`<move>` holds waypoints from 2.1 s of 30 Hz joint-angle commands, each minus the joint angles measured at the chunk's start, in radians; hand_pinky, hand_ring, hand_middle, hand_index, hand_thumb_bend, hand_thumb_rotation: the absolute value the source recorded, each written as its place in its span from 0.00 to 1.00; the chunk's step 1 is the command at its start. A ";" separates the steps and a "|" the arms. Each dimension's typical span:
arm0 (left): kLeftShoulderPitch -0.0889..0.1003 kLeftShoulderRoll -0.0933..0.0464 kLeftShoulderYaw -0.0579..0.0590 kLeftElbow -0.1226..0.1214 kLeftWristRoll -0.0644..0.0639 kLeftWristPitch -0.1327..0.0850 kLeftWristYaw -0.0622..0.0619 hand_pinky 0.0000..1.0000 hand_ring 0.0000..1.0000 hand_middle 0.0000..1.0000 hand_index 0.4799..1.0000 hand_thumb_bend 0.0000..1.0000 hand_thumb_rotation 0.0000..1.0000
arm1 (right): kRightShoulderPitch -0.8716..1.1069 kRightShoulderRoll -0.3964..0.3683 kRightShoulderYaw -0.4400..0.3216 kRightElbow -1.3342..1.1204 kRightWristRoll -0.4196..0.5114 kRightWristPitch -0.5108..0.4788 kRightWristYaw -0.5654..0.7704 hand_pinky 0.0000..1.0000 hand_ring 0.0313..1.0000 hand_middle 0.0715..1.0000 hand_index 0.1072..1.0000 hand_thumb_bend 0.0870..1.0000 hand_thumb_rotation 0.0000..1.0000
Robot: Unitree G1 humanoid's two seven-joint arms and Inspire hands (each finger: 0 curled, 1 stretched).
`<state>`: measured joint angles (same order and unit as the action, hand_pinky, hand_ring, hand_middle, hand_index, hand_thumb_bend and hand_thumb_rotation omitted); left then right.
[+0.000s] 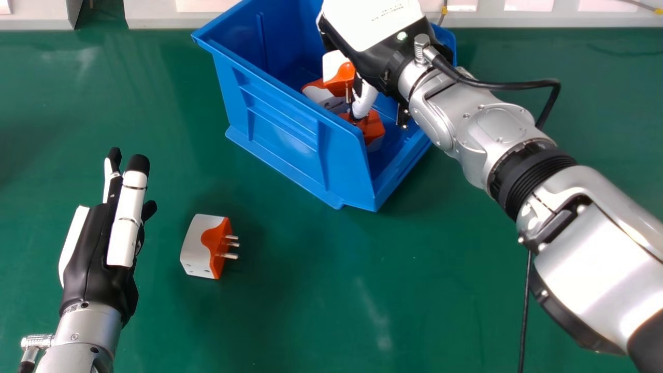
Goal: Pick all objects and put in blue box
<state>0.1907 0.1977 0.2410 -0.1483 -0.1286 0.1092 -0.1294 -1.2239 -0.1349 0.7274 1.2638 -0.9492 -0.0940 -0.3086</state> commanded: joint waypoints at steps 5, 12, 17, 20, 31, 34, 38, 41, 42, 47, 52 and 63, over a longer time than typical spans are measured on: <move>-0.016 0.003 0.000 -0.012 -0.001 -0.015 0.000 0.96 1.00 1.00 1.00 0.53 1.00 | -0.017 -0.025 0.016 -0.026 -0.009 0.024 -0.028 0.86 0.92 0.93 0.93 0.53 0.34; -0.020 0.000 0.001 -0.006 -0.006 -0.016 -0.002 0.96 1.00 1.00 1.00 0.54 1.00 | -0.001 -0.025 0.003 -0.037 0.009 0.026 -0.039 0.94 0.99 0.99 0.99 0.54 0.38; -0.024 0.000 -0.001 -0.004 -0.006 -0.013 -0.001 0.96 1.00 1.00 1.00 0.54 1.00 | 0.009 -0.031 -0.011 -0.051 0.024 0.023 -0.044 0.94 1.00 1.00 1.00 0.52 0.38; -0.023 0.001 -0.003 -0.008 -0.003 -0.010 -0.001 0.96 1.00 1.00 1.00 0.54 1.00 | 0.018 -0.037 -0.018 -0.068 0.026 0.027 -0.049 0.93 1.00 1.00 1.00 0.51 0.38; -0.031 0.006 0.000 0.003 -0.001 -0.014 -0.002 0.97 1.00 1.00 1.00 0.54 1.00 | 0.136 -0.119 -0.088 -0.310 0.050 0.028 -0.054 0.90 1.00 1.00 1.00 0.42 0.36; -0.034 0.010 -0.002 0.005 0.004 -0.014 -0.001 0.97 1.00 1.00 1.00 0.54 1.00 | 0.213 -0.175 -0.122 -0.453 0.055 0.014 -0.059 0.90 1.00 1.00 1.00 0.39 0.36; -0.038 0.016 -0.003 0.017 0.005 -0.022 -0.007 0.97 1.00 1.00 1.00 0.55 1.00 | 0.338 -0.271 -0.176 -0.686 0.047 0.002 -0.042 0.90 1.00 1.00 1.00 0.37 0.36; -0.046 0.022 0.000 0.024 0.002 -0.019 -0.010 0.97 1.00 1.00 1.00 0.55 1.00 | 0.423 -0.329 -0.224 -0.854 0.046 0.006 -0.011 0.91 1.00 1.00 1.00 0.35 0.37; -0.049 0.023 0.001 0.030 0.002 -0.021 -0.011 0.97 1.00 1.00 1.00 0.55 1.00 | 0.472 -0.355 -0.256 -0.943 0.050 0.013 0.006 0.92 1.00 1.00 1.00 0.34 0.37; -0.060 0.022 0.002 0.043 0.006 -0.028 -0.005 0.97 1.00 1.00 1.00 0.55 1.00 | 0.683 -0.427 -0.402 -1.258 0.081 0.036 0.058 0.97 1.00 1.00 1.00 0.30 0.39; -0.067 0.022 0.005 0.054 0.004 -0.029 -0.001 0.97 1.00 1.00 1.00 0.55 1.00 | 0.877 -0.458 -0.536 -1.418 0.121 0.007 0.067 0.99 1.00 1.00 1.00 0.29 0.40; -0.072 0.019 0.005 0.079 0.007 -0.051 0.003 0.97 1.00 1.00 1.00 0.55 1.00 | 1.264 -0.398 -0.657 -1.590 0.133 -0.024 0.038 0.95 0.99 0.99 0.98 0.27 0.38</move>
<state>0.1239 0.2135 0.2425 -0.0619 -0.1273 0.0837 -0.1292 0.0221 -0.5438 0.1006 -0.2869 -0.8289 -0.1042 -0.2488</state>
